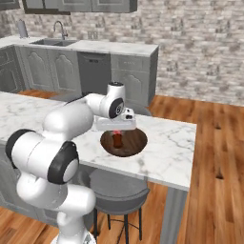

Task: Open the fridge, grab two sodas, and place both sodas inside the bowl with ice on the dining counter.

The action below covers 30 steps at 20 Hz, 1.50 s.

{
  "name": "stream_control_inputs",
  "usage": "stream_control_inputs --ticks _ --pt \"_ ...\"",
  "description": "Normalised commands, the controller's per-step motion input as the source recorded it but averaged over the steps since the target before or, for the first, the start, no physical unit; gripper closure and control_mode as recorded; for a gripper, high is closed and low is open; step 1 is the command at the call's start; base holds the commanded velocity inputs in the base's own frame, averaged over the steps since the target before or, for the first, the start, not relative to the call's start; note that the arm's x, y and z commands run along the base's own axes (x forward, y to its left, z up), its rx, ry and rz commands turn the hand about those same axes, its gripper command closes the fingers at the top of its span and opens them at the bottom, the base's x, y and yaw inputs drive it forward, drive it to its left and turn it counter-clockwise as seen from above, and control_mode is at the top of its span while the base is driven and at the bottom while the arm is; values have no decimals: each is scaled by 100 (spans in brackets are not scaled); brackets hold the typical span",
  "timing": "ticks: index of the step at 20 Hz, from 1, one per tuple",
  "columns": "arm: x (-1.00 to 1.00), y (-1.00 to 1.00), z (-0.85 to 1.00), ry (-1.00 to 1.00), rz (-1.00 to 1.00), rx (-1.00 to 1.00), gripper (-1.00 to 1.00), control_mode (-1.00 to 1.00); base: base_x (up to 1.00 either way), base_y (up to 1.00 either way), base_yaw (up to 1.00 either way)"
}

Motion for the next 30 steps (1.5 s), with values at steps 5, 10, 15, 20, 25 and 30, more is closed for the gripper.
stream_control_inputs --ticks 5,10,15,20,25,30 --pt "13 -3 -28 0 10 0 100 -100 0 0 0" --pt "9 0 -30 0 7 0 100 -100 0 0 0" --pt "12 0 -27 0 7 0 100 -100 0 0 0" --pt "14 0 -27 0 7 0 100 -100 0 0 0" --pt "13 0 -22 0 7 0 100 -100 0 0 0" --pt "15 0 -22 0 7 0 100 -100 0 0 0"
